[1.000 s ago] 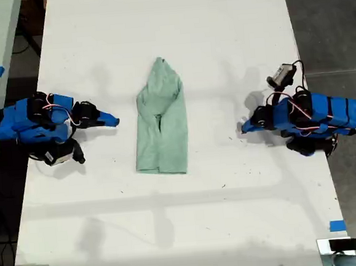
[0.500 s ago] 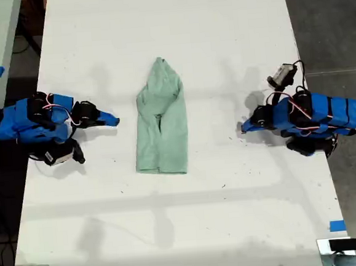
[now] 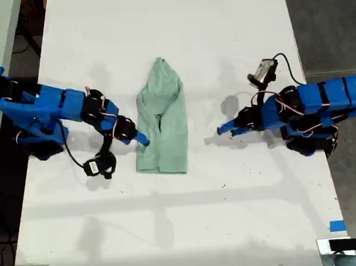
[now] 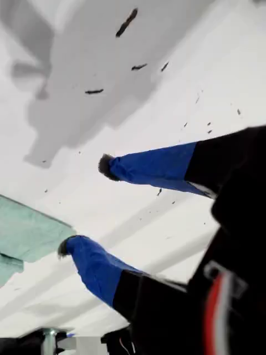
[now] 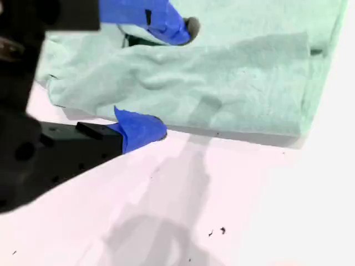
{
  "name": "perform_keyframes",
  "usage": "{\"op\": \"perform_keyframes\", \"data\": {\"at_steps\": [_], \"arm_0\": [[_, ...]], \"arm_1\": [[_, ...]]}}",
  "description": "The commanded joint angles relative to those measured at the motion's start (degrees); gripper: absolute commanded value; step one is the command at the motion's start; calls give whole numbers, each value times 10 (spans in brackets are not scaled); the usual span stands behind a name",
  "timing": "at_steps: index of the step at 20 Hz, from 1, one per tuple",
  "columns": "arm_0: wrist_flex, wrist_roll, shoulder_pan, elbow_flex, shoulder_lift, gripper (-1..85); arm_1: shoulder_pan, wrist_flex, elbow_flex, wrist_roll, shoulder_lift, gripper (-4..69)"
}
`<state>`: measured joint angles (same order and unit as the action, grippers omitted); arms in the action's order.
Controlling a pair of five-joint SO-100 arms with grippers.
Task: Fold t shirt
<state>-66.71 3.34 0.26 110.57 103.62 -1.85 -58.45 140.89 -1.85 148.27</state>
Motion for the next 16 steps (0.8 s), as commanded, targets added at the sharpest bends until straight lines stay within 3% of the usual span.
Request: {"op": "perform_keyframes", "data": {"at_steps": [1,7,10,11,12,16], "arm_0": [[-13,-31,19,-80,-64,249],[19,-37,28,-71,-89,231],[62,-36,43,-84,-140,207],[74,-32,47,-95,-168,126],[74,-30,47,-112,-202,-1],[37,-15,98,-254,-268,-1]], "arm_1": [[19,33,-196,12,-261,265],[31,-129,-705,75,-737,263],[43,-118,-814,95,-851,262],[49,-101,-827,112,-870,80],[54,-104,-833,100,-879,-15],[98,-133,-844,59,-842,-15]]}}
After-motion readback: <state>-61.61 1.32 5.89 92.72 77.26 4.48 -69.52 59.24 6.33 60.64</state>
